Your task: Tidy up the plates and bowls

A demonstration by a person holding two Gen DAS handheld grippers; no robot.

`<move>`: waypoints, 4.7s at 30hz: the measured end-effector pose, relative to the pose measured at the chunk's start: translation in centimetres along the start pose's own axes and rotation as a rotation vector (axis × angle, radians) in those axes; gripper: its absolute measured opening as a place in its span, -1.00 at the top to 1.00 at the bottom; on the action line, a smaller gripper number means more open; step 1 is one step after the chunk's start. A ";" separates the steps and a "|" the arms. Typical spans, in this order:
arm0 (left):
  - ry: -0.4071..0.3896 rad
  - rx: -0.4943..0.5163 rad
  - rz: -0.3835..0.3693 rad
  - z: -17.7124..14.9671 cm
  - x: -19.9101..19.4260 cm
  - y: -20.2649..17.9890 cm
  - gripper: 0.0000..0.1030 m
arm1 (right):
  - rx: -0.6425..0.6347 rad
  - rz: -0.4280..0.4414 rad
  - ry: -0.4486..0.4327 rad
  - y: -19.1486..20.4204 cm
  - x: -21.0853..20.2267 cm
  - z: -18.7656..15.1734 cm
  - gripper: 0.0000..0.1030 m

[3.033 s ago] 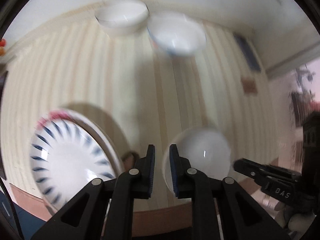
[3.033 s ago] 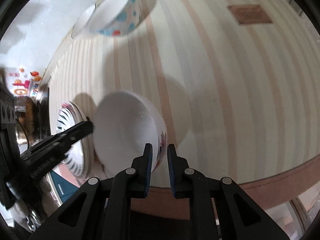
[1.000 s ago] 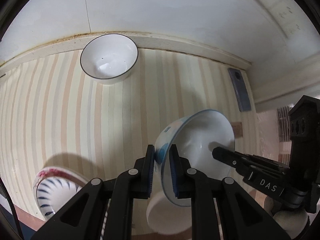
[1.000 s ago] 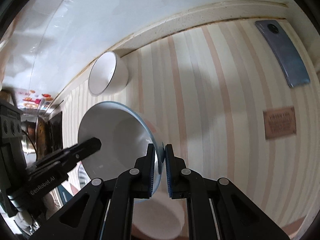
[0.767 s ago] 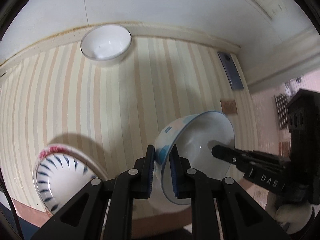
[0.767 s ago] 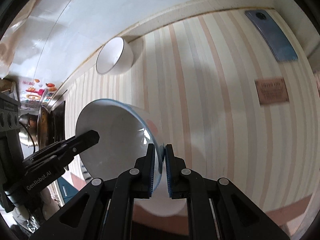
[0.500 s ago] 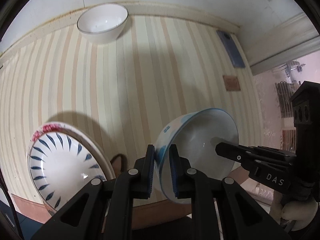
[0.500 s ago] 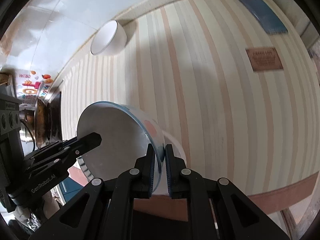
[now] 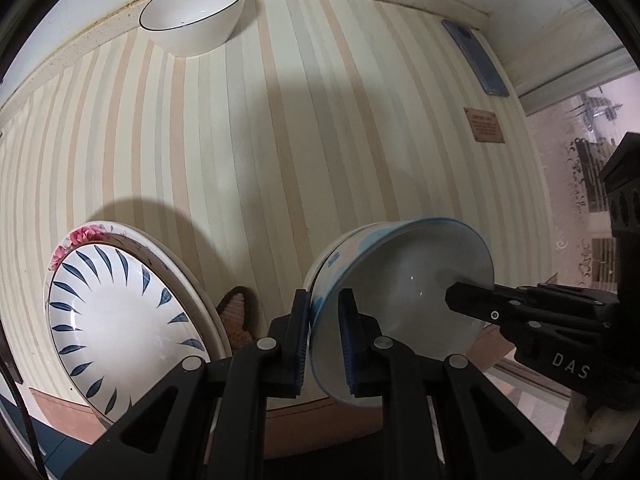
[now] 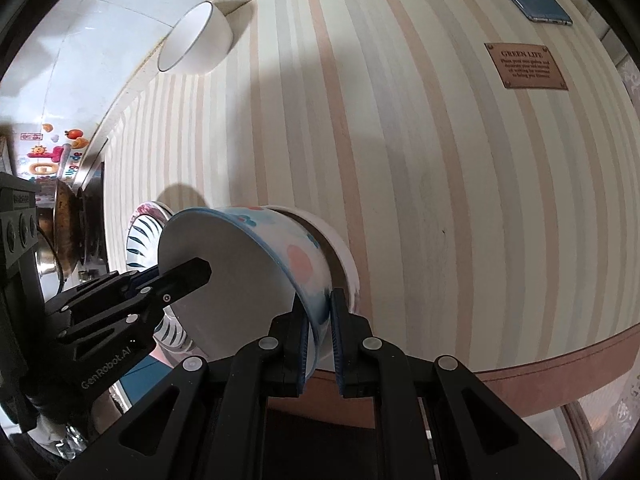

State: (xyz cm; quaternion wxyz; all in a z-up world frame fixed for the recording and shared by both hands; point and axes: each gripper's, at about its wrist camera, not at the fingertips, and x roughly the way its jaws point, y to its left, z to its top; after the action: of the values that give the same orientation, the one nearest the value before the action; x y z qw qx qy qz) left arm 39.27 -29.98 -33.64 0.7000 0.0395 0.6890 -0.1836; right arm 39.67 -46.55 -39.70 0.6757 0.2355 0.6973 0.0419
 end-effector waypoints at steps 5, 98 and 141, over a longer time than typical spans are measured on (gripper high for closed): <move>0.023 -0.008 0.009 -0.1 1.1 -0.2 0.76 | -0.006 -0.023 0.025 0.1 0.8 0.3 0.77; -0.128 -0.116 -0.231 -0.2 -2.8 3.5 0.62 | 0.013 0.223 -0.214 -1.0 -5.4 -2.1 0.60; -0.077 -0.088 -0.026 -1.9 0.9 0.1 0.60 | -0.062 0.027 -0.029 0.0 -1.2 -3.1 0.57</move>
State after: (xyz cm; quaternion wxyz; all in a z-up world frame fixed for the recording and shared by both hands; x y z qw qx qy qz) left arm 37.45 -29.45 -34.60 0.7246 -0.0073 0.6694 -0.1636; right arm 36.69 -46.26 -38.31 0.6921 0.2241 0.6826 0.0692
